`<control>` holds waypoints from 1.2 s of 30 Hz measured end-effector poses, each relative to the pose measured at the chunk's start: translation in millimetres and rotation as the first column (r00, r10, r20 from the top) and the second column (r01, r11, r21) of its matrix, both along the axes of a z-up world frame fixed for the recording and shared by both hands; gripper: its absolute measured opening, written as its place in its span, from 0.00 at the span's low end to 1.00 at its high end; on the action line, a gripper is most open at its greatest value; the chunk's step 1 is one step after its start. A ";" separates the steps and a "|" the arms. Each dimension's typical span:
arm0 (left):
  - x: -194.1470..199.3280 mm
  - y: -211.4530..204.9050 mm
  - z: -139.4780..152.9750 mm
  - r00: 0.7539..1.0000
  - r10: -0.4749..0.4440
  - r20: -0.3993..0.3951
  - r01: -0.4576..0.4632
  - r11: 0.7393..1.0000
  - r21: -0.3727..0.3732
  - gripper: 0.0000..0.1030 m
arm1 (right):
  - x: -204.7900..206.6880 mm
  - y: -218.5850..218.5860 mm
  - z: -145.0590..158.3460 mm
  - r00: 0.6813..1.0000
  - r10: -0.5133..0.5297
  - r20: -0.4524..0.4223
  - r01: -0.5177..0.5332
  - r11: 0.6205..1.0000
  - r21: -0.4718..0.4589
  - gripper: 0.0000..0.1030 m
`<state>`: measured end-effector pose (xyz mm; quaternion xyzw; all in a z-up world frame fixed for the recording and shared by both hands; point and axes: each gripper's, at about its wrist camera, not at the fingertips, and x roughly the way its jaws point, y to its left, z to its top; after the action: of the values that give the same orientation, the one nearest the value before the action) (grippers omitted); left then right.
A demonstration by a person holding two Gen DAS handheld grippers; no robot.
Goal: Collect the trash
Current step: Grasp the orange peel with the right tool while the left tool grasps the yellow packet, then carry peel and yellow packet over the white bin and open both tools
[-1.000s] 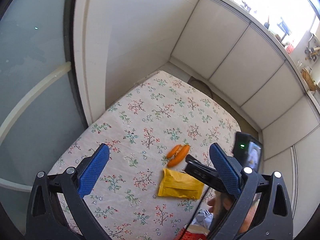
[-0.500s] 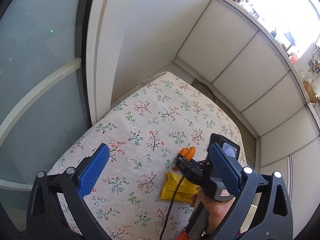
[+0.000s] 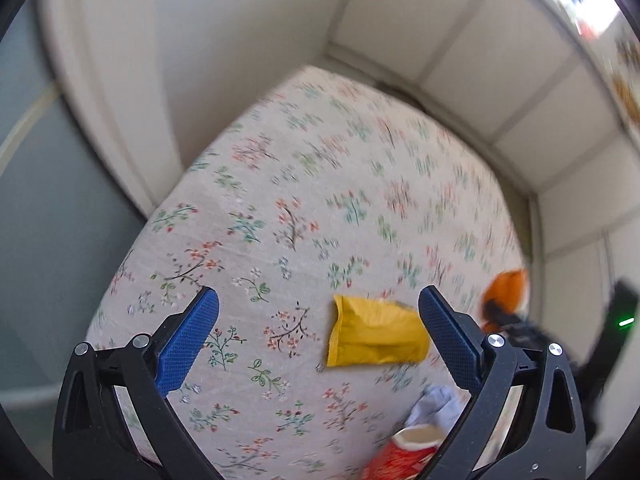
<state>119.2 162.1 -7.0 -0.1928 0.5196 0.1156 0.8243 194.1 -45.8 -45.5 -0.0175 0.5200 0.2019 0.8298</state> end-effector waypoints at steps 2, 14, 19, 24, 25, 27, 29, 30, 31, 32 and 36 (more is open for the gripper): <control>14.7 -29.3 -13.1 0.985 -0.157 -0.067 0.162 0.983 0.083 0.93 | -10.3 -26.7 8.7 1.000 -0.017 -0.001 0.017 1.000 0.017 0.20; 51.7 -130.0 -112.0 0.700 -0.614 -0.364 0.700 0.691 0.181 0.93 | -68.2 -145.2 10.9 0.985 -0.155 -0.074 0.166 0.969 0.180 0.21; 54.4 -114.8 -136.9 0.697 -0.620 -0.360 0.695 0.708 0.126 0.92 | -63.5 -165.5 2.8 0.979 -0.181 -0.095 0.197 0.961 0.192 0.21; 51.2 -104.3 -128.0 0.737 -0.601 -0.310 0.653 0.752 0.094 0.56 | -61.2 -169.2 1.8 0.979 -0.180 -0.099 0.197 0.958 0.207 0.21; 50.2 -102.9 -127.1 0.742 -0.597 -0.306 0.646 0.758 0.088 0.53 | -61.3 -168.3 2.2 0.979 -0.177 -0.098 0.194 0.959 0.209 0.21; 47.3 -99.0 -125.4 0.762 -0.578 -0.292 0.623 0.778 0.084 0.42 | -62.6 -167.5 3.4 0.980 -0.174 -0.092 0.190 0.959 0.211 0.21; 46.4 -92.2 -121.8 0.791 -0.545 -0.278 0.584 0.808 0.078 0.34 | -64.5 -168.7 4.2 0.981 -0.178 -0.084 0.192 0.959 0.210 0.21; 45.3 -86.8 -119.7 0.808 -0.526 -0.264 0.559 0.826 0.065 0.32 | -65.3 -169.9 4.6 0.980 -0.181 -0.082 0.194 0.958 0.211 0.21; 43.7 -80.7 -116.9 0.827 -0.507 -0.244 0.532 0.846 0.044 0.31 | -65.7 -171.6 4.6 0.980 -0.183 -0.081 0.197 0.957 0.214 0.21; 41.4 -76.3 -114.0 0.840 -0.492 -0.229 0.513 0.858 0.037 0.29 | -66.3 -173.3 4.7 0.979 -0.188 -0.079 0.201 0.956 0.215 0.21; 34.3 -59.9 -97.9 0.879 -0.444 -0.175 0.454 0.891 0.019 0.26 | -68.8 -179.9 6.2 0.977 -0.203 -0.066 0.213 0.951 0.224 0.21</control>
<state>153.5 102.3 -104.8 -0.0323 0.6131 -0.0473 0.7879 125.4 -225.7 -39.4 0.1375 0.5095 0.1723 0.8317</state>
